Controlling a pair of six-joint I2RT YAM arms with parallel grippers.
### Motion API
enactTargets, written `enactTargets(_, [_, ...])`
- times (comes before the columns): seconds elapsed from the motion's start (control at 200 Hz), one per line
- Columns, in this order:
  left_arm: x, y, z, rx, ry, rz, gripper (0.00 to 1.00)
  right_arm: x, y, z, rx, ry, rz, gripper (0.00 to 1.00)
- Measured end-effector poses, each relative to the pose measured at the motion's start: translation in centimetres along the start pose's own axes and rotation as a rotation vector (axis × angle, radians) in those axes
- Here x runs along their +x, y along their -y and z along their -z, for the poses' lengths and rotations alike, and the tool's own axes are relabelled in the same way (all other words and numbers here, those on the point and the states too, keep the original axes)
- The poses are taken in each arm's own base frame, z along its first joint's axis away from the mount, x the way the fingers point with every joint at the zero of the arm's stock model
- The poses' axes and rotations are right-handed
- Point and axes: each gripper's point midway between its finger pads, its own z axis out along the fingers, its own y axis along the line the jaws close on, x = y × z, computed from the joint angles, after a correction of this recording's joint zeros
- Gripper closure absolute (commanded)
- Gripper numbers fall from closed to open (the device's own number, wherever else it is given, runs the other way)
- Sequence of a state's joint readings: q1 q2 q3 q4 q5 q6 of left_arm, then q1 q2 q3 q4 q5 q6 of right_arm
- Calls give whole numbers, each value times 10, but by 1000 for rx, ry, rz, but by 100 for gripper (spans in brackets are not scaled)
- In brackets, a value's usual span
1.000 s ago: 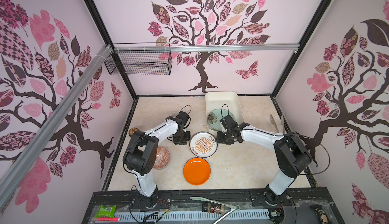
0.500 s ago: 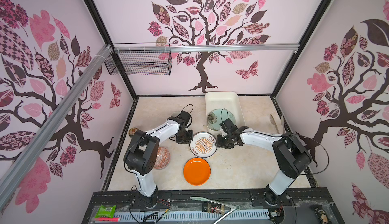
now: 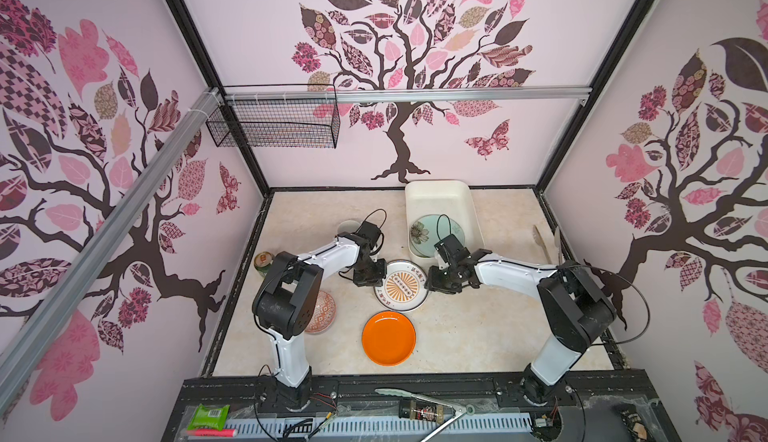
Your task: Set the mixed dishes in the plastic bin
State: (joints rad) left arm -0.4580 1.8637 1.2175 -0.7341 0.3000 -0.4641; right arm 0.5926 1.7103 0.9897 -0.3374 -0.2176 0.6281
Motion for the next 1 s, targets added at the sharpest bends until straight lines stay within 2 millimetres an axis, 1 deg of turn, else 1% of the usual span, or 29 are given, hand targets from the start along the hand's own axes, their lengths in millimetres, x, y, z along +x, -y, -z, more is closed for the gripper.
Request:
enactTargets(0.025, [0,0,0,-2,0,-1,95,0,0,0,0,0,0,55])
enactTargets(0.08, [0,-1,1,-9,2,-3,84,0,0,0,1,0,1,54])
enactTargets(0.12, [0,-2,3,-19,8,-15,79,0,0,0,1,0,3,53])
enactTargets(0.185, [0,-5,11,-45,26,-28,73,0,0,0,2,-1,6,53])
enactTargets(0.235, [0,-7,19,-66,44,-32,72,0,1,0,3,-2,8,52])
enactTargets(0.325, [-3,-9,35,-91,87,-55,65,1,1,1,7,-6,15,52])
enactTargets(0.445, [-7,-8,52,-105,143,-66,66,-1,-1,3,5,-5,25,52])
enactTargets(0.535, [-9,-10,54,-113,154,-67,72,-2,-2,3,3,-2,26,52])
enactTargets(0.67, [-9,-13,49,-129,145,-65,75,-1,-1,3,7,-8,26,52])
enactTargets(1.0, [-5,-23,29,-156,101,-53,76,2,1,3,16,-18,28,52])
